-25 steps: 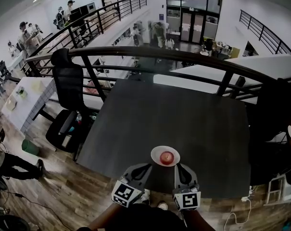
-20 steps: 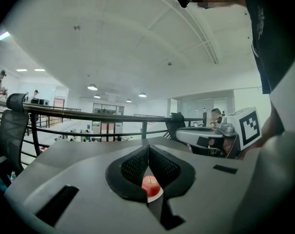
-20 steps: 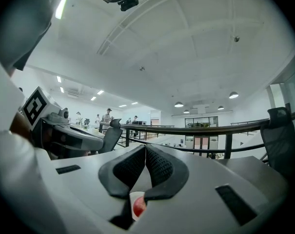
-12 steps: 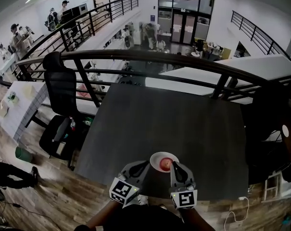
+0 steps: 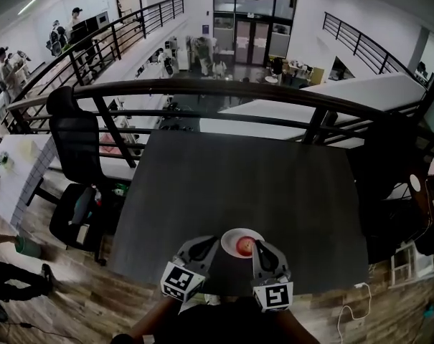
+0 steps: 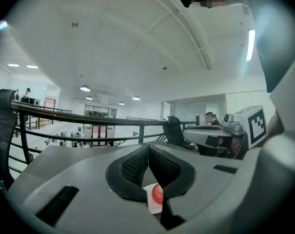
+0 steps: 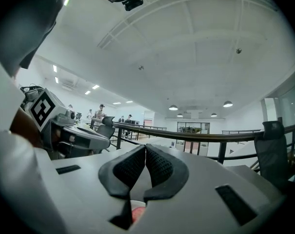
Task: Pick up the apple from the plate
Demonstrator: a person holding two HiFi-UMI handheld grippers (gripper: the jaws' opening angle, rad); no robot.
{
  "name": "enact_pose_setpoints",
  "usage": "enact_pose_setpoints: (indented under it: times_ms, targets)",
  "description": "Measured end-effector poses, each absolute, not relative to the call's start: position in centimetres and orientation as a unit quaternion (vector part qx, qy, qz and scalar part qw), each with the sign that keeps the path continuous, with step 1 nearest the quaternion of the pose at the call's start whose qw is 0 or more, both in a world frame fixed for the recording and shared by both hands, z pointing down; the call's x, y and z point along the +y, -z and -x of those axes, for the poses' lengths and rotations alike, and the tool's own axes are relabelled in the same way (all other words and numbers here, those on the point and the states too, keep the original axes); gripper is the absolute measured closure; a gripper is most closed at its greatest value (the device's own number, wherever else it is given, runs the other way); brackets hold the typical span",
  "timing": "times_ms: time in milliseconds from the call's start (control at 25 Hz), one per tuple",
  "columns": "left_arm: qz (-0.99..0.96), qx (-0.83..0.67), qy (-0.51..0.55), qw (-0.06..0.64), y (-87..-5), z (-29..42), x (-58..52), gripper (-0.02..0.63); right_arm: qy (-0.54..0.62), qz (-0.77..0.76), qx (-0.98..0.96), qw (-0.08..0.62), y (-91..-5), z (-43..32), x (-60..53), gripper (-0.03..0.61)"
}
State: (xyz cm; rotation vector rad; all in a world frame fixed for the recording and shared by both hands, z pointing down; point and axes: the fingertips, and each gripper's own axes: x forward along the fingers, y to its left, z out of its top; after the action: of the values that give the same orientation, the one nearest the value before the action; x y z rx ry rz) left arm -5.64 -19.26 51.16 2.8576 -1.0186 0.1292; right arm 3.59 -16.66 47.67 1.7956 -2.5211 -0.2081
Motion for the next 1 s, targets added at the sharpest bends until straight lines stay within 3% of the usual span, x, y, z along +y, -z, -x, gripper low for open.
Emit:
enact_pose_setpoints:
  times_ms: [520,920,960,1000]
  targets:
    - [-0.938,-0.332,-0.062,0.074,-53.0,2.9,-19.6,0.591,0.023,-0.569,-0.820,0.057,-51.8,-6.1,-17.4,0.554]
    - [-0.928,-0.352,-0.083,0.087,-56.1,2.1,-21.4,0.591,-0.017,-0.514,-0.848,0.132,-57.9,-5.4,-18.4,0.552]
    - [-0.927,-0.354,-0.083,0.088,-56.2,2.1,-21.8,0.591,-0.027,-0.506,-0.851,0.142,-58.6,-5.2,-18.5,0.538]
    - [-0.927,-0.355,-0.083,0.090,-56.2,2.0,-22.0,0.591,-0.038,-0.499,-0.853,0.146,-59.2,-5.1,-18.5,0.413]
